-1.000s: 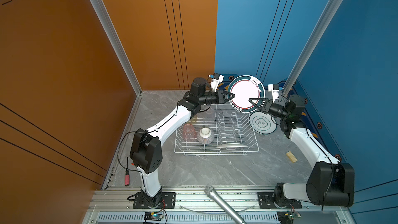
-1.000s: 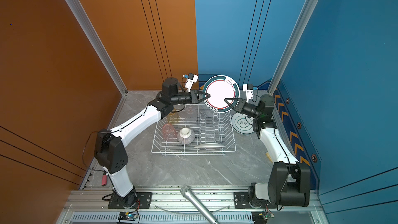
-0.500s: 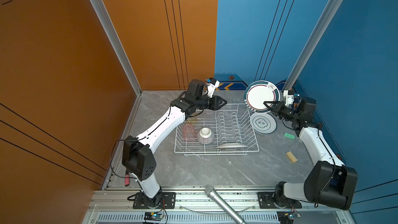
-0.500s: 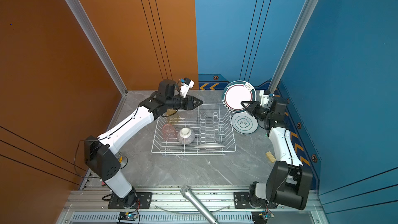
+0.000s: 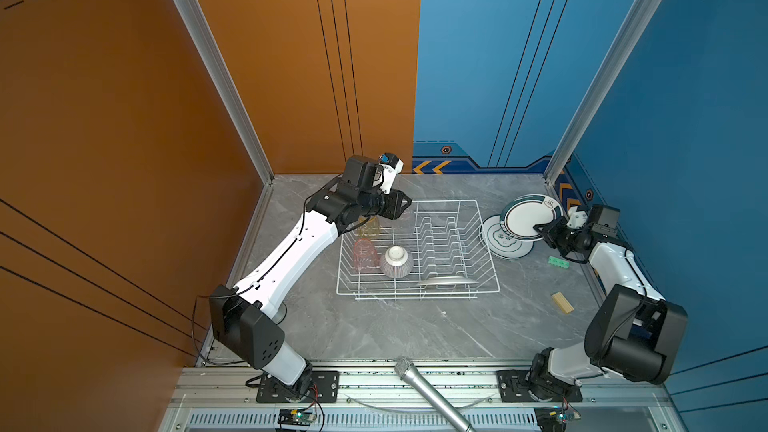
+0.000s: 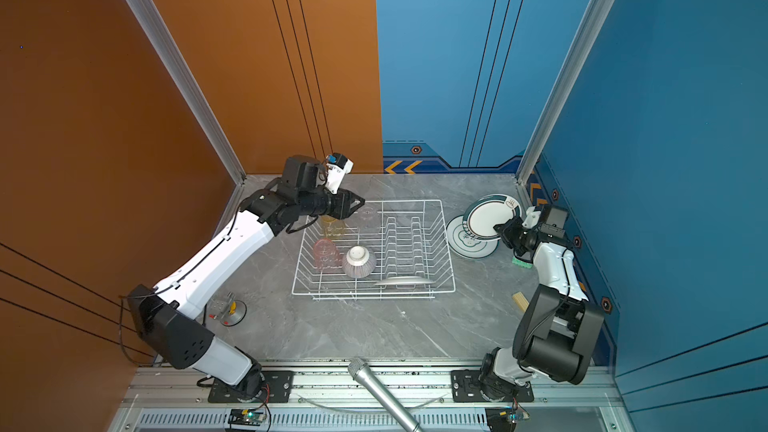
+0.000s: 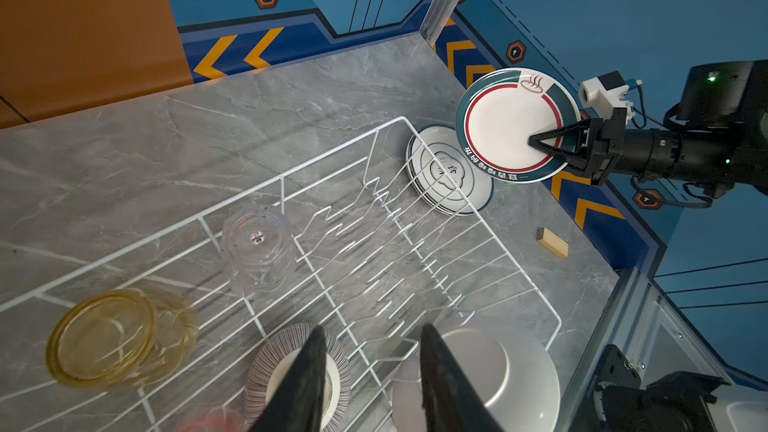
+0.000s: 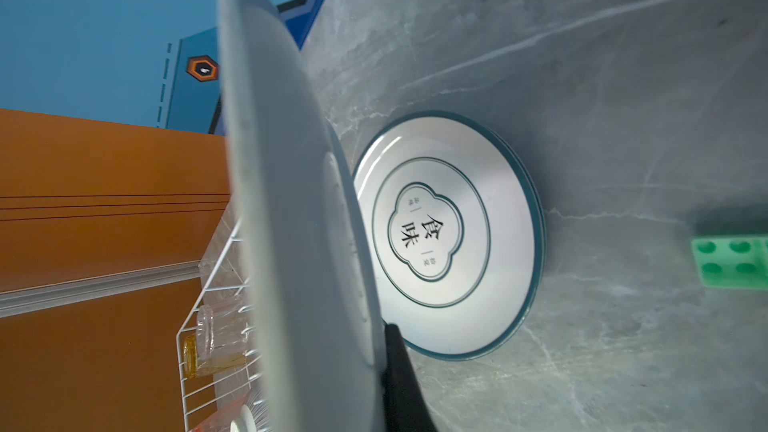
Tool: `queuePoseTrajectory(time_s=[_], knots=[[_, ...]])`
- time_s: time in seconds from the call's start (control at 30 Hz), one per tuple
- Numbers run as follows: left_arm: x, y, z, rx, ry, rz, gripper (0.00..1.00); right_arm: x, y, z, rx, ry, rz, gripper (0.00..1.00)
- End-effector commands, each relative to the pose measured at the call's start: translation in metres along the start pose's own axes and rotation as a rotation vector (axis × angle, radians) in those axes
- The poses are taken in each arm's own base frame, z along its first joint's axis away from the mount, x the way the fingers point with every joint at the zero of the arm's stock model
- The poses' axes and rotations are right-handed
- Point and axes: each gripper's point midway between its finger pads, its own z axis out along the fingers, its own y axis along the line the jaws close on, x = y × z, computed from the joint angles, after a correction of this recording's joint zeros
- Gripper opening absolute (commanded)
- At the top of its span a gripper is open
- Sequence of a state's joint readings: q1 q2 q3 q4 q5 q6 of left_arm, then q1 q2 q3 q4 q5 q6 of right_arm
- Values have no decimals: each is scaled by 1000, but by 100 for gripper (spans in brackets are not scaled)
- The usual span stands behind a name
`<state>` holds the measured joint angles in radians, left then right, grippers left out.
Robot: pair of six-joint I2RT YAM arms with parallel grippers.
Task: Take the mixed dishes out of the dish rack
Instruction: 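Open the left gripper while the right gripper carries the plate toward the stack, then lower the green-and-red plate onto the table plate stack with the right gripper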
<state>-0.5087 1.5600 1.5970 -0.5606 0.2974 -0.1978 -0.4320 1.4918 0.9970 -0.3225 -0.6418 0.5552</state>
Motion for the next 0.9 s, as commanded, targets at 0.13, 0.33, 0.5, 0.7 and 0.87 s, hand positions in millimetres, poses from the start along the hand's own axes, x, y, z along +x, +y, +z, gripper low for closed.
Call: queuePoseTrajectory(time_s=[0.13, 0.33, 0.5, 0.7, 0.87], knots=[[7, 5, 5, -16, 36, 14, 39, 17, -24, 23, 33, 100, 28, 0], [7, 6, 7, -15, 39, 13, 39, 21, -29, 32, 28, 131, 47, 0], [6, 5, 8, -8, 40, 14, 39, 27, -30, 40, 9, 165, 66, 0], [6, 5, 9, -8, 42, 15, 38, 28, -32, 43, 10, 178, 73, 0], [8, 5, 10, -5, 46, 16, 39, 30, -34, 46, 13, 188, 77, 0]])
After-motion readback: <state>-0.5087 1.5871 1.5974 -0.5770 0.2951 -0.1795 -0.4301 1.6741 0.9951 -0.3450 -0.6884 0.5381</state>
